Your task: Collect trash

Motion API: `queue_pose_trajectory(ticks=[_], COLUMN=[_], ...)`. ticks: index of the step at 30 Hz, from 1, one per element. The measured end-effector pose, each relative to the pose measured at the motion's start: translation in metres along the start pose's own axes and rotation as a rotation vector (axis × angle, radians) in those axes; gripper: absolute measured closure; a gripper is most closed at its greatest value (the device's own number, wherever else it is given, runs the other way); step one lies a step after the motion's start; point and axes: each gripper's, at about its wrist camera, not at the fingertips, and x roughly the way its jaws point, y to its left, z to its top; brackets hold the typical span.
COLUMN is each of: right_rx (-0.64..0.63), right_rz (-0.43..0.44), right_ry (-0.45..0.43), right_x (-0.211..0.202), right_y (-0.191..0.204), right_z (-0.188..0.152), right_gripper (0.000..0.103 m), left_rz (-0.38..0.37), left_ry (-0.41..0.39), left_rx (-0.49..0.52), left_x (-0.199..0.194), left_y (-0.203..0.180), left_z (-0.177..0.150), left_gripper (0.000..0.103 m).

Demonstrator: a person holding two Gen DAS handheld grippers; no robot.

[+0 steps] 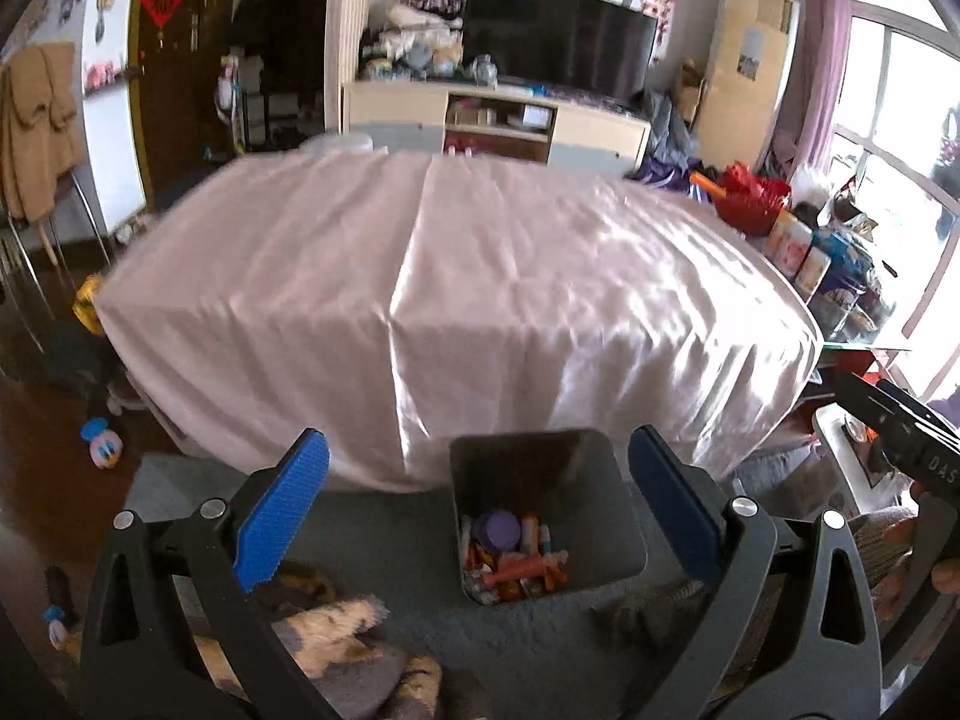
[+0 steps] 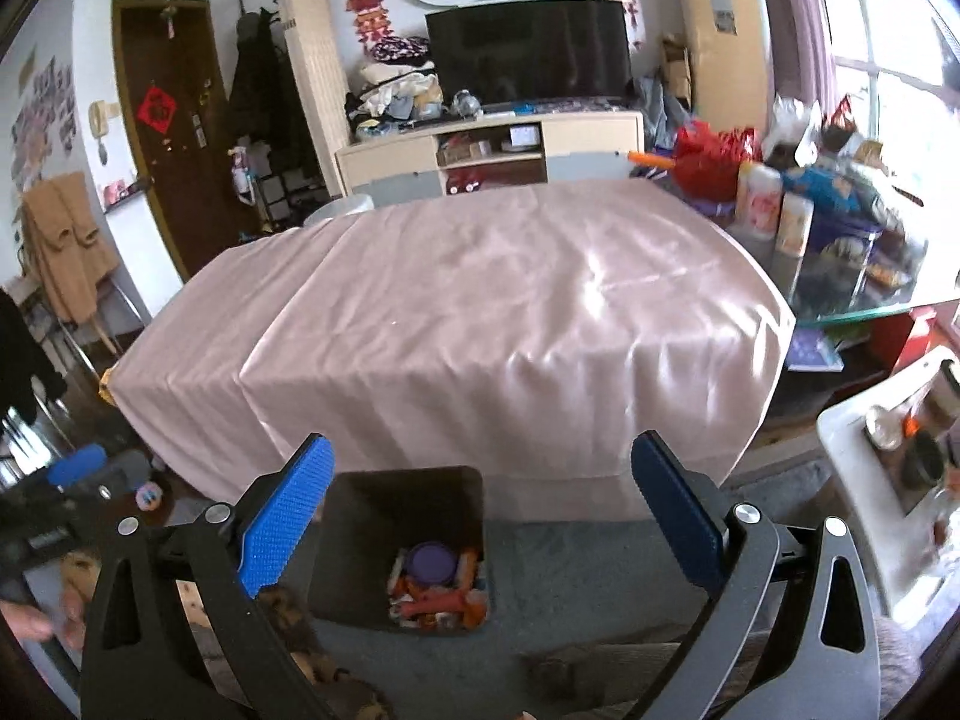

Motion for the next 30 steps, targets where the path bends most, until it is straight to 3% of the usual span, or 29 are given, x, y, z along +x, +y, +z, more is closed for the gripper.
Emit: queue_pose_trajectory(ticks=[3,13,22,30], right_rx=[-0.008,0.014,-0.014,-0.022], right_rz=[-0.078,-0.147,-0.161,-0.163], right_ry=[-0.064,-0.203,-0.228,-0.228], right_x=[-0.02,-0.067,-0.075,-0.073], right_y=[-0.004,-0.015,-0.011,-0.006], right_z=[0.002,0.021,0.024,0.024], right_gripper=[0.003,0.003,0.003,0.003], left_rz=[0.01,0.059,0.076,0.077], left_ry=[-0.041,-0.14,-0.192,-0.192], left_rx=[0.016,0.05,0.067,0.068], left_x=[-0.016,-0.052,-0.067,-0.068], left_y=[-0.001,-0.003,-0.006,-0.006], left_z=[0.003,0.014,0.021,0.022], left_gripper=[0.008,0.008,0.008,0.008])
